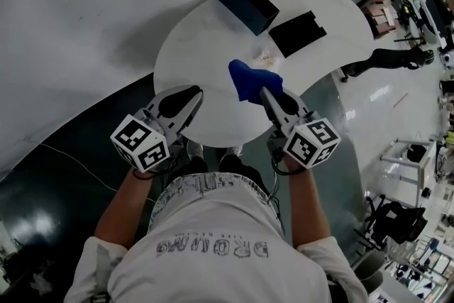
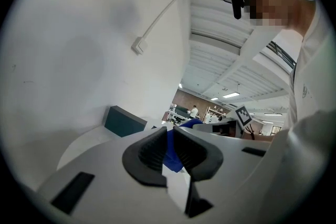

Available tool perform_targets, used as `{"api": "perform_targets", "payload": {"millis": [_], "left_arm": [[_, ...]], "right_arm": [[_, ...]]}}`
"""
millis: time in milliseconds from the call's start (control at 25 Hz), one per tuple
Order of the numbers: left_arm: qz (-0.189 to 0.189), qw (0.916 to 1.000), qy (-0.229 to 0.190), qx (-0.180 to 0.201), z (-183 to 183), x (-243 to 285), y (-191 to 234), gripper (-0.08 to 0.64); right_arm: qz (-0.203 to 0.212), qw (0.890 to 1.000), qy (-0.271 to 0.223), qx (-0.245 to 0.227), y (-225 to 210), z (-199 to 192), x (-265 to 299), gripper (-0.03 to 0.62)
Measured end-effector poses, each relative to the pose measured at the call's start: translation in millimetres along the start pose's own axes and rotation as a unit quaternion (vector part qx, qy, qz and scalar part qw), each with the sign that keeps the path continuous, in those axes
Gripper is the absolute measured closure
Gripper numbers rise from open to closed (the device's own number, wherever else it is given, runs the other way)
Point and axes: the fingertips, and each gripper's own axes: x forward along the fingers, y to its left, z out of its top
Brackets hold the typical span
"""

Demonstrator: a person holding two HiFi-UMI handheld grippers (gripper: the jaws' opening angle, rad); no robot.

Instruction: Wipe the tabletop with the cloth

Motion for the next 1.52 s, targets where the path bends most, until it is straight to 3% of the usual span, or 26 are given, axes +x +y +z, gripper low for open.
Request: {"api": "perform_targets", "payload": {"millis": [560,1520], "left_arm": [[0.026,0.9995,0.001,0.016,7,-11,11,0.512],[0.042,0.9991,-0.002,0.005,4,-3,26,0.512]], "right_arm": [[0.017,1.000,-0.005,-0.009,11,8,5,0.551],[0.030,0.999,0.011,-0.021,9,8,19,0.551]]}}
